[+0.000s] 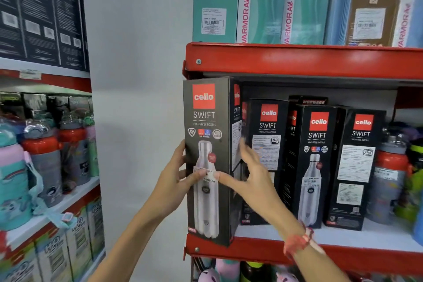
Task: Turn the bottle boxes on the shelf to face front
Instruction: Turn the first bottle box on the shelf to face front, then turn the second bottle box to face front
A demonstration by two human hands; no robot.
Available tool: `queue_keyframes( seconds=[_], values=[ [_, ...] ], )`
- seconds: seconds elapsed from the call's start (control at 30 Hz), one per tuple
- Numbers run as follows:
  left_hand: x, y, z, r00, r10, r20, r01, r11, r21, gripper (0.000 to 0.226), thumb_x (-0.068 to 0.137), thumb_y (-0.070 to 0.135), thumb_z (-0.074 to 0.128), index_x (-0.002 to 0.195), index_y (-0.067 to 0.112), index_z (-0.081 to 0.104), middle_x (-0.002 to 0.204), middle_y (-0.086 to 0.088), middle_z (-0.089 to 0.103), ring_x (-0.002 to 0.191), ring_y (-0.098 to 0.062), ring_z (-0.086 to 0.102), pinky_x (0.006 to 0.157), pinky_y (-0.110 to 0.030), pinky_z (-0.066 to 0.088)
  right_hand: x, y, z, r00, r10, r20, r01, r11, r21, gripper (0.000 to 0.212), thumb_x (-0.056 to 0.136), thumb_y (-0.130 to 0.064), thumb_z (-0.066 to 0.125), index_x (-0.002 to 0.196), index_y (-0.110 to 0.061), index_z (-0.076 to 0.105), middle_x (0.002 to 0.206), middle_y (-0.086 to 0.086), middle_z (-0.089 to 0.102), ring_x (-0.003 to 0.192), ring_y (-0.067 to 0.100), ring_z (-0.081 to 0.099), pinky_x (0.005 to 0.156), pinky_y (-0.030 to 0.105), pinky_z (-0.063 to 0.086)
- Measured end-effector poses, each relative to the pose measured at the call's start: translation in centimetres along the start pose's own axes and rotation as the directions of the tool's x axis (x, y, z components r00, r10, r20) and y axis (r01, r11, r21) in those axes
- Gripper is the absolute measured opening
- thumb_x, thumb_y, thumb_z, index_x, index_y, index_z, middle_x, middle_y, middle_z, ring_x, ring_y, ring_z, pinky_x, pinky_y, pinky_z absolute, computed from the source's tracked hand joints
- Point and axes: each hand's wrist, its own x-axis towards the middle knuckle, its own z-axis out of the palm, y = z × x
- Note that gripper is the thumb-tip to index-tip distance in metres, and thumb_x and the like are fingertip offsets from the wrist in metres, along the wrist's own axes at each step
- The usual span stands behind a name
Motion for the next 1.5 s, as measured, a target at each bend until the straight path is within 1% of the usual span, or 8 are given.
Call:
queue_keyframes(
  seconds=[0.2, 0.33, 0.47, 0.63, 0.77, 1.0, 1.23, 1.5],
  values=[
    [1.6, -2.2, 1.0, 0.997, 0.022, -0.079, -0.012, 0.992, 0.122, 0.081, 0.086, 0.006, 0.065, 0.126, 0.060, 0.020, 0.120, 0.024, 0.054, 0.114, -0.013, 0.060, 0.095, -0.031, 0.053, 3.3, 2.3, 0.9, 0.995, -0.025, 0.093, 0.022, 0.999, 0.035, 0.092, 0.081, -0.019, 0.072, 0.148, -0.038, 0.013, 0.126, -0.043, 0.037, 0.133, 0.005, 0.041, 0.113, 0.043, 0.035],
    [2.9, -3.7, 2.7, 0.991, -0.002, -0.131, 0.020, 0.990, 0.139, 0.080, 0.087, 0.003, 0.064, 0.143, 0.041, 0.022, 0.120, 0.023, 0.053, 0.109, -0.003, 0.056, 0.097, -0.040, 0.053, 4.2, 3.2, 1.9, 0.999, 0.003, -0.047, -0.006, 0.998, -0.067, 0.091, 0.083, -0.011, 0.069, 0.149, -0.035, 0.011, 0.135, -0.012, 0.055, 0.123, 0.007, 0.052, 0.109, 0.033, 0.039],
    [3.7, -5.0, 4.1, 0.987, -0.007, -0.163, 0.039, 0.980, 0.195, 0.080, 0.088, 0.005, 0.062, 0.147, 0.039, 0.019, 0.127, 0.013, 0.054, 0.115, -0.015, 0.060, 0.097, -0.044, 0.053, 3.7, 4.0, 3.0, 0.976, -0.057, -0.208, -0.011, 0.951, -0.309, 0.086, 0.083, -0.014, 0.069, 0.150, -0.021, 0.015, 0.093, -0.002, 0.059, 0.068, -0.003, 0.049, 0.075, 0.017, 0.045],
    [4.1, -5.6, 4.8, 0.986, -0.012, -0.165, 0.048, 0.975, 0.215, 0.079, 0.090, 0.004, 0.058, 0.148, 0.037, 0.017, 0.132, 0.005, 0.056, 0.116, -0.019, 0.060, 0.098, -0.043, 0.051, 3.7, 5.0, 3.1, 0.946, -0.182, -0.269, -0.008, 0.814, -0.580, 0.073, 0.080, -0.026, 0.071, 0.143, -0.009, 0.036, 0.089, 0.011, 0.072, 0.072, 0.021, 0.068, 0.068, 0.038, 0.061],
    [3.7, -5.9, 5.3, 0.976, -0.028, -0.214, 0.062, 0.986, 0.152, 0.073, 0.090, 0.006, 0.060, 0.147, 0.034, 0.023, 0.120, 0.017, 0.049, 0.108, -0.005, 0.054, 0.098, -0.041, 0.051, 2.1, 5.9, 2.5, 0.800, -0.377, -0.466, 0.085, 0.841, -0.534, 0.034, 0.083, -0.018, 0.071, 0.115, -0.009, 0.066, 0.091, 0.005, 0.071, 0.075, 0.016, 0.065, 0.063, 0.034, 0.060],
    [2.8, -6.8, 6.9, 0.932, -0.010, -0.363, 0.079, 0.981, 0.176, 0.063, 0.087, 0.011, 0.064, 0.142, 0.023, 0.036, 0.139, 0.001, 0.053, 0.122, -0.017, 0.055, 0.099, -0.045, 0.051, 1.6, 6.4, 2.0, 0.774, 0.132, -0.619, -0.432, 0.825, -0.365, 0.107, 0.062, -0.051, 0.078, 0.144, -0.017, 0.018, 0.136, 0.023, 0.038, 0.113, 0.039, 0.040, 0.084, 0.052, 0.042],
    [2.2, -4.9, 8.3, 0.903, 0.158, -0.399, -0.033, 0.953, 0.303, 0.062, 0.084, 0.012, 0.068, 0.140, 0.017, 0.041, 0.139, -0.002, 0.040, 0.125, -0.015, 0.047, 0.104, -0.035, 0.045, -0.4, 6.3, -0.9, 0.866, 0.114, -0.487, -0.238, 0.951, -0.200, 0.115, 0.067, -0.031, 0.083, 0.145, -0.045, 0.000, 0.144, 0.017, 0.029, 0.126, 0.035, 0.035, 0.097, 0.047, 0.040],
    [1.4, 0.6, 10.6, 0.990, 0.086, -0.115, -0.086, 0.996, 0.012, 0.053, 0.081, 0.024, 0.071, 0.129, 0.033, 0.049, 0.125, 0.017, 0.057, 0.116, 0.010, 0.052, 0.087, -0.008, 0.048, -3.7, 3.3, -7.7, 0.919, -0.008, -0.394, -0.013, 0.999, -0.050, 0.119, 0.059, -0.033, 0.088, 0.141, -0.057, 0.004, 0.133, -0.011, 0.033, 0.116, 0.001, 0.037, 0.086, 0.019, 0.033]
  ],
)
